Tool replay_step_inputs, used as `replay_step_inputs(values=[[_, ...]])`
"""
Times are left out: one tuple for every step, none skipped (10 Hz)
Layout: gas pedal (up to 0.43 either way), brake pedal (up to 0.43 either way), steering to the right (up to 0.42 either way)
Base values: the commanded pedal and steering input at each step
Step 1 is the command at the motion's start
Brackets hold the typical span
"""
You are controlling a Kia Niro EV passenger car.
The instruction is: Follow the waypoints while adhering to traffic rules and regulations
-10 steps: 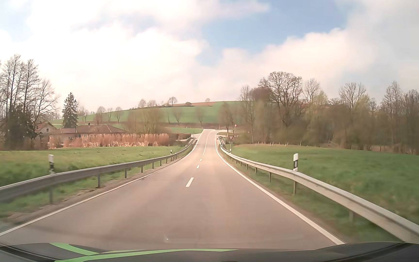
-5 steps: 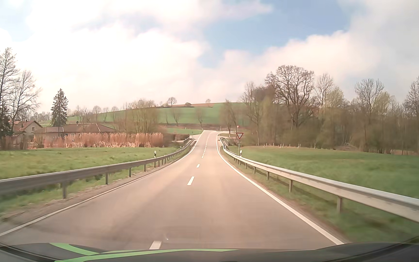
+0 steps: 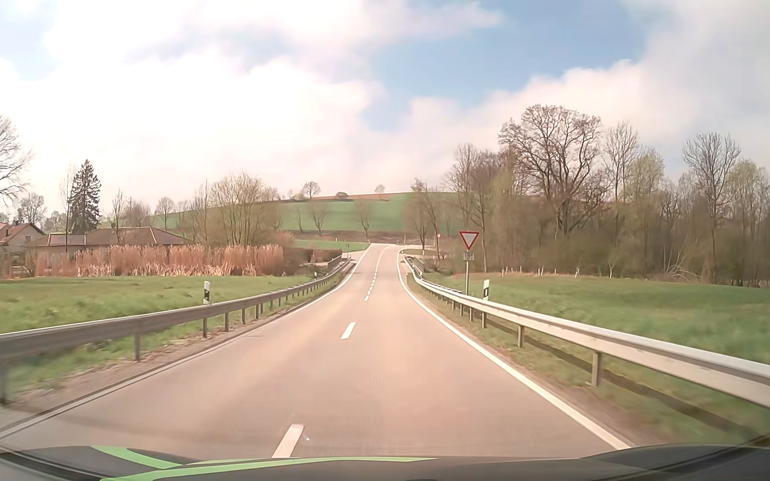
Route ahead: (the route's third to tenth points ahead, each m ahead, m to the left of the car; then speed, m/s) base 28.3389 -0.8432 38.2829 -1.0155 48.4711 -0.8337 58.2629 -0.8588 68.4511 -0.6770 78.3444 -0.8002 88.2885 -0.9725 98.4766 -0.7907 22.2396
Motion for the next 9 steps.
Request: replay_step_inputs(values=[[0.000,0.159,0.006],[0.000,0.159,0.006],[0.000,0.159,0.005],[0.000,0.159,0.005],[0.000,0.165,0.005],[0.000,0.159,0.005],[0.000,0.159,0.005],[0.000,0.159,0.005],[0.000,0.159,0.005]])
